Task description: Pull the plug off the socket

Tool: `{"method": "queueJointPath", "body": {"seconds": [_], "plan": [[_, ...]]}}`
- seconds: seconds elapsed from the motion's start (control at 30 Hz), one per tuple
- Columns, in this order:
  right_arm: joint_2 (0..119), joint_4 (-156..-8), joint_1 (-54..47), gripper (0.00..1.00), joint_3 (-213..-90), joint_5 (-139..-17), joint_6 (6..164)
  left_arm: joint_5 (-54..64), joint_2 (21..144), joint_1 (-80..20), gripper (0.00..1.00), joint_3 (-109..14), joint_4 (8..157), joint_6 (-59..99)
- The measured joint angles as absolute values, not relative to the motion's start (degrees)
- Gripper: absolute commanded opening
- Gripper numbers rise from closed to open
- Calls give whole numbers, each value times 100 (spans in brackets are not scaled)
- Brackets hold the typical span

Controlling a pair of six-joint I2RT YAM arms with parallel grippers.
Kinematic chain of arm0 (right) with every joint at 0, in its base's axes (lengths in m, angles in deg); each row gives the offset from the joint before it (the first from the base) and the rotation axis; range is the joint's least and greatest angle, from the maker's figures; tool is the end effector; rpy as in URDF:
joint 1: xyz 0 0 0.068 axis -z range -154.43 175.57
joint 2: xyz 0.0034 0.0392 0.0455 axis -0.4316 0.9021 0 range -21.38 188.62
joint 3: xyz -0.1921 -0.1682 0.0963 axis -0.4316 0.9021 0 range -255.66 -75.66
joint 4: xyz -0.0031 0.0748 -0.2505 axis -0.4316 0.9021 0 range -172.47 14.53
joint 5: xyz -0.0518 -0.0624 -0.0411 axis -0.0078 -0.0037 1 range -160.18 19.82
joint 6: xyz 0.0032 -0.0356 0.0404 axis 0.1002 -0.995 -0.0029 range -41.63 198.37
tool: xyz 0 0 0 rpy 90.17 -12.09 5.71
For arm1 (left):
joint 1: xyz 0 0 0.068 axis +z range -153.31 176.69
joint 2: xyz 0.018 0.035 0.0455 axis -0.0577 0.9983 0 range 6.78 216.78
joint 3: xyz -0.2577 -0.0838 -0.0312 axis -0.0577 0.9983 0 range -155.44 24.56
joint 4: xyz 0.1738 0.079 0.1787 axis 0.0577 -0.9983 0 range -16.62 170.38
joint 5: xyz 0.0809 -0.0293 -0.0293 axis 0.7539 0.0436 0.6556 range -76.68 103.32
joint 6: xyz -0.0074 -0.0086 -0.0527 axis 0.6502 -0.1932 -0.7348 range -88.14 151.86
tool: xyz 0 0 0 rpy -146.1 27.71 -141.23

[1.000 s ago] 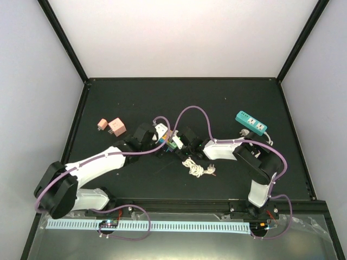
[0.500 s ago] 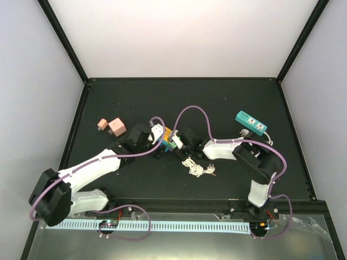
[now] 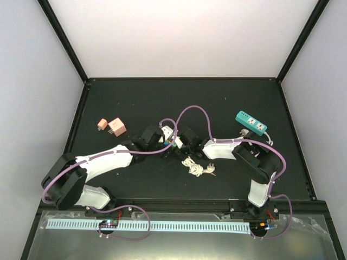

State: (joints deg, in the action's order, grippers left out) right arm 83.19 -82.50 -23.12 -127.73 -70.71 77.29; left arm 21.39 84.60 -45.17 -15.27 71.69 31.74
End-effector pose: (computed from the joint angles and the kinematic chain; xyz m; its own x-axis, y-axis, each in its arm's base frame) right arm 0.2308 0.2631 0.1242 -0.5091 -0.6079 -0.6093 -0.7646 0.6445 -0.0042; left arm 0.2039 -0.1759 0.1886 -0.5430 0.4838 -0.6863 0.5879 0.8027 0.1007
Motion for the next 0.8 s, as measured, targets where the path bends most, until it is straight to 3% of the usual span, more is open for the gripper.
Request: {"method": "queueJointPath", "body": {"seconds": [0.33,0.8], "plan": [[8332,-8285,-2294,41,-12773,-7087,7760,2813,8541,-4535,96,-1658,7027,3233],[8356,-8361,-2242,40,-12773,-7163,7758,2142,7890,-4074,87,-1614,6284,3858]]}}
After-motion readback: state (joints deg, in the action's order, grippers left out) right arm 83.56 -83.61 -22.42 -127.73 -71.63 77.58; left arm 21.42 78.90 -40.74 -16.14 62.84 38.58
